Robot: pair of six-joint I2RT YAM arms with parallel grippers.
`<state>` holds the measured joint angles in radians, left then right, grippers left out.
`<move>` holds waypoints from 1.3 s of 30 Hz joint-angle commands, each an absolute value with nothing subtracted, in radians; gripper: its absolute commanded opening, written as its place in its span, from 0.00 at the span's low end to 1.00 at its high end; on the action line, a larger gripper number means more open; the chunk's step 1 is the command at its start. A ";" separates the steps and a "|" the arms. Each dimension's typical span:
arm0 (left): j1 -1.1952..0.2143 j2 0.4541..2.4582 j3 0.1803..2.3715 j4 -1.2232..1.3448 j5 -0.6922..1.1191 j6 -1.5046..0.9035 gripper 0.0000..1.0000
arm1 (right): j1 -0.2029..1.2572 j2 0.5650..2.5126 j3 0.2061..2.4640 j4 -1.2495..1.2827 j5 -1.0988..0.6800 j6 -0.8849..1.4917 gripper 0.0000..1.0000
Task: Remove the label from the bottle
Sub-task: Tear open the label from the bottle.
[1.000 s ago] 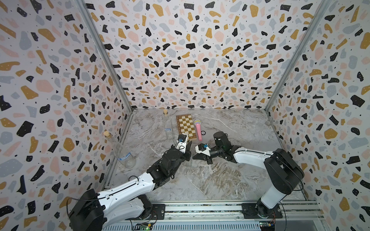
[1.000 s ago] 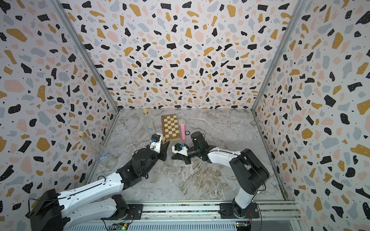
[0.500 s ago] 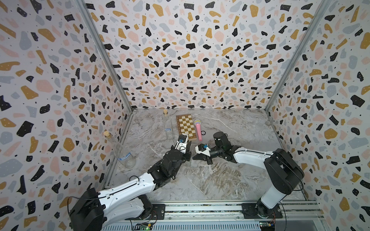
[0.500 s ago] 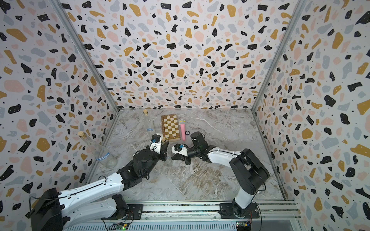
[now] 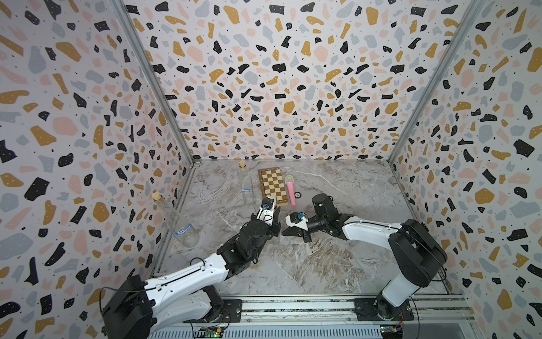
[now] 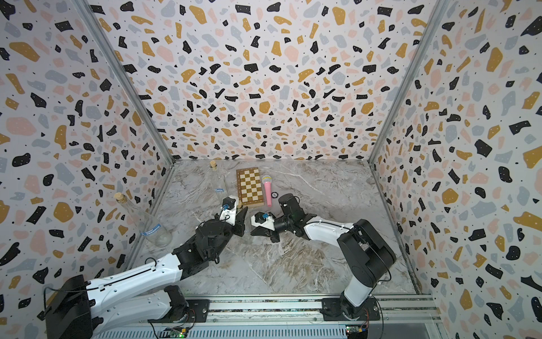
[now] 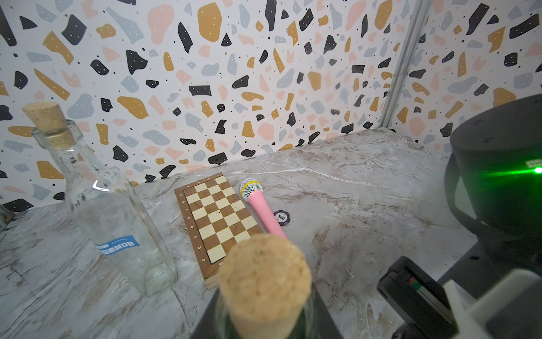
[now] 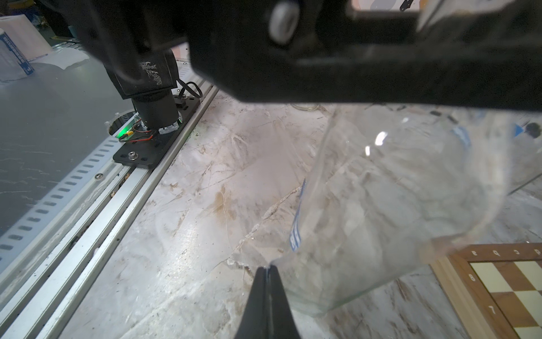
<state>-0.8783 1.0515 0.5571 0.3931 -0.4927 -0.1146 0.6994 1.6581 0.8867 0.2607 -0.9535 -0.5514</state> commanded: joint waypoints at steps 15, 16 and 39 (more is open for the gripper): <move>-0.885 1.055 0.584 0.466 -0.515 -0.089 0.00 | 0.720 1.613 0.897 0.220 -0.971 -0.569 0.01; -0.885 1.054 0.584 0.466 -0.516 -0.088 0.00 | 0.721 1.612 0.897 0.218 -0.971 -0.571 0.01; -0.889 1.049 0.574 0.473 -0.523 -0.087 0.00 | 0.733 1.619 0.903 0.211 -0.975 -0.583 0.01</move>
